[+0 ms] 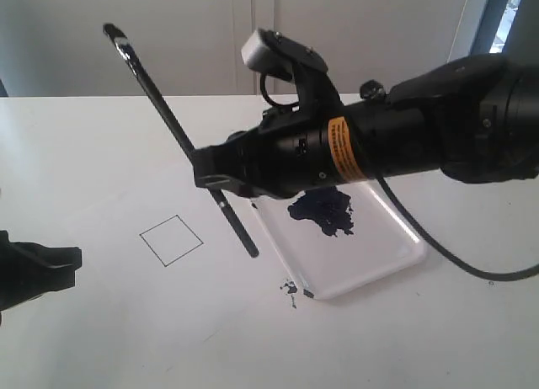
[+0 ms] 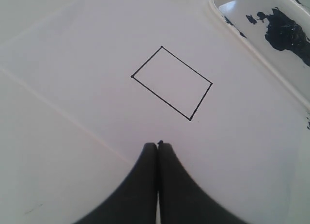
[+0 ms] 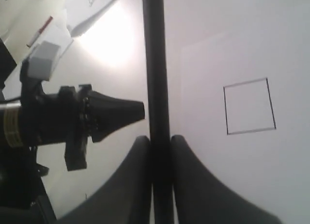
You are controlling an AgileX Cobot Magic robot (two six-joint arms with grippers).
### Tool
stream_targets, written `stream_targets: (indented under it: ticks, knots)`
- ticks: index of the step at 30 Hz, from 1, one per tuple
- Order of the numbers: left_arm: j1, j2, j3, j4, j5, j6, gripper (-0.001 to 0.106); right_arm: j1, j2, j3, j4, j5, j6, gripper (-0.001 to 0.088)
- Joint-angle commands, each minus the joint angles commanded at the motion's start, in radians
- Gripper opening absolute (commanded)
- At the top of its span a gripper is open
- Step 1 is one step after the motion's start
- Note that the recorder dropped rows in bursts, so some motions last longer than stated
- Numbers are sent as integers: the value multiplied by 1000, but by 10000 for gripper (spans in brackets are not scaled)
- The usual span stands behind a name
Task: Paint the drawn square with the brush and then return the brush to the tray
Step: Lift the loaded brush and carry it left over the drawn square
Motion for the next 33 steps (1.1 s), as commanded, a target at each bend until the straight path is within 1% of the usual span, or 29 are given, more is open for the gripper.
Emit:
stream_targets:
  ticks: [4, 10, 17, 22, 29, 33]
  knots:
    - [0, 0, 0, 0, 0, -4, 0, 0, 0, -19, 0, 15, -2, 0]
    - [0, 0, 0, 4, 0, -8, 0, 0, 64, -5, 0, 11, -2, 0]
    - [0, 0, 0, 2, 0, -8, 0, 0, 150, 92, 0, -17, 4, 0]
    - [0, 0, 0, -17, 13, 12, 0, 0, 155, 161, 0, -51, 4, 0]
    - [0, 0, 0, -46, 14, 33, 0, 0, 155, 284, 0, -85, 4, 0]
    - [0, 0, 0, -46, 14, 33, 0, 0, 155, 306, 62, -163, 4, 0]
